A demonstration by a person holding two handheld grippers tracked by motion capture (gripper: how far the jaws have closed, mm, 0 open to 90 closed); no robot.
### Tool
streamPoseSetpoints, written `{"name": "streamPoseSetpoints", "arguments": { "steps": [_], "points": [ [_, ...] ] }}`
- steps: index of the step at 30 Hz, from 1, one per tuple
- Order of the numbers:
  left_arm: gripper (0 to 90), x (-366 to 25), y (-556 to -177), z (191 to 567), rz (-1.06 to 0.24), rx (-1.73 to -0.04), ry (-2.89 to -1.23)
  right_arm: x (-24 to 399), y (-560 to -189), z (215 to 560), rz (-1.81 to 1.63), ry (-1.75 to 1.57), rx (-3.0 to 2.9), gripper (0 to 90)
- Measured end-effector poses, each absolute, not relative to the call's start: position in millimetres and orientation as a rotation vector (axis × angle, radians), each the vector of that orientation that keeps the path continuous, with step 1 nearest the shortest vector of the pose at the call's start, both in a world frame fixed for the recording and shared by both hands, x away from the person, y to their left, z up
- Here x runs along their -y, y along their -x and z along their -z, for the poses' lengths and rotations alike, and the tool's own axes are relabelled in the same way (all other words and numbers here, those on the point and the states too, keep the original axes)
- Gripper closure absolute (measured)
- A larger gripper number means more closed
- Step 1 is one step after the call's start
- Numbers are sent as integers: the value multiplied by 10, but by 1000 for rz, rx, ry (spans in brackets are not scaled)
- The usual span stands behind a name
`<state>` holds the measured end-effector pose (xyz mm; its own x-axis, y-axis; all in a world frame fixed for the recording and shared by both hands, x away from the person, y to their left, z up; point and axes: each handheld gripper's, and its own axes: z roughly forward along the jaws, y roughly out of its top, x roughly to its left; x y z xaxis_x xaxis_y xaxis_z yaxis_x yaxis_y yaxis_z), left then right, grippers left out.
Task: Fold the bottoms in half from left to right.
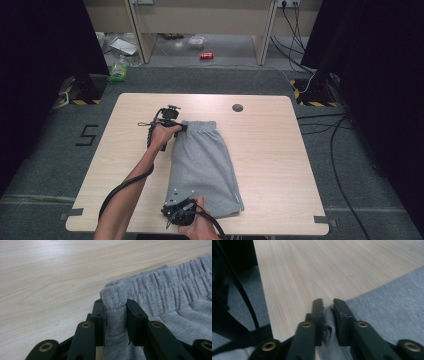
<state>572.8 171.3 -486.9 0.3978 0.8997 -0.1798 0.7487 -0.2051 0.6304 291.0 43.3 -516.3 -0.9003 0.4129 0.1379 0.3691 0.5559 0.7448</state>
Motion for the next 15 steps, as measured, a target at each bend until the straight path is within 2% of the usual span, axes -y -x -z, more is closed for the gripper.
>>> {"name": "streamPoseSetpoints", "arguments": {
  "steps": [3,7,15],
  "points": [
    [695,-1708,-5733,4866,-297,-1405,-2008,-436,-2918,5157,-1306,-721,-2733,637],
    [687,-1725,-5735,4876,-288,-1406,-2000,-436,-2909,5089,-1329,-725,-2735,544],
    [679,-1745,-5749,4898,-269,-1407,-1987,-245,-3055,4819,-1387,-748,-2660,489]
  ]
}}
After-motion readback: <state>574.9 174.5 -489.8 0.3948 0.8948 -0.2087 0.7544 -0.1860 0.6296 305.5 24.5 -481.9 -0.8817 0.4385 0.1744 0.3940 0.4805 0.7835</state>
